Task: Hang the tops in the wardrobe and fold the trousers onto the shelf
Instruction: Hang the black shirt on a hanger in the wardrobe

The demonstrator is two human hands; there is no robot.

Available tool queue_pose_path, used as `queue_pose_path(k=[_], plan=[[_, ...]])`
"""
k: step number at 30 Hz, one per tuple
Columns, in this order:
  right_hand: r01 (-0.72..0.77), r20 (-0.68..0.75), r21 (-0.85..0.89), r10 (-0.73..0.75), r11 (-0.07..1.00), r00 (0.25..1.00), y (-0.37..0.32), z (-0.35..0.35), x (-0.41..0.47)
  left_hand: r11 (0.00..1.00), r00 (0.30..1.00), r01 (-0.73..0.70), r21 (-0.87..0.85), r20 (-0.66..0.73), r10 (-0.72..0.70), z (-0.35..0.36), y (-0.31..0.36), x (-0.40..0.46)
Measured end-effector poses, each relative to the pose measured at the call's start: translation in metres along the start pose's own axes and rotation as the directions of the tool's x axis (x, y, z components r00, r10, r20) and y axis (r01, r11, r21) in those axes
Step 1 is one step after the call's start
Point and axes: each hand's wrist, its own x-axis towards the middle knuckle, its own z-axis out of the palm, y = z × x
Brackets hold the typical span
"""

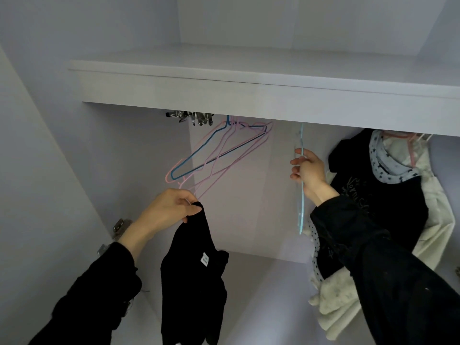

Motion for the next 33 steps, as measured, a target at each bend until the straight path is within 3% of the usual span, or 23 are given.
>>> queue_pose_path(k=[8, 14, 18, 22, 25, 29, 31, 33], plan=[[0.109, -0.002, -0.04, -0.109, 0.993, 0.994, -0.01, -0.02, -0.002, 0.999, 0.999, -0.019, -0.046, 0.041, 0.021, 0.025, 0.004, 0.004], [0.184, 0.019, -0.135, -0.183, 0.974, 0.983, -0.011, -0.027, -0.003, 0.996, 0.999, -0.035, -0.078, -0.016, 0.034, 0.028, 0.008, 0.005], [0.005, -0.063, -0.067, -0.009, 0.998, 0.998, 0.02, -0.042, -0.016, 0.996, 0.985, -0.093, 0.016, -0.141, 0.095, 0.039, 0.016, 0.002], [-0.178, -0.078, -0.105, 0.17, 0.978, 0.982, 0.061, -0.079, -0.036, 0.991, 0.974, -0.118, 0.067, -0.188, 0.128, 0.052, 0.026, 0.0], [-0.144, 0.008, -0.039, 0.144, 0.989, 0.99, 0.085, -0.109, -0.057, 0.985, 0.993, -0.03, -0.169, -0.114, 0.01, 0.063, 0.027, -0.001], [-0.101, 0.161, 0.058, 0.09, 0.993, 0.983, 0.11, -0.14, -0.082, 0.81, 0.979, 0.202, -0.55, 0.082, -0.188, 0.077, 0.031, -0.004], [-0.154, 0.201, -0.015, 0.154, 0.988, 0.967, 0.116, -0.149, -0.086, 0.74, 0.964, 0.265, -0.618, 0.142, -0.227, 0.082, 0.033, -0.001], [-0.182, 0.171, -0.164, 0.21, 0.97, 0.963, 0.12, -0.155, -0.086, 0.765, 0.96, 0.28, -0.581, 0.165, -0.226, 0.087, 0.036, 0.0]])
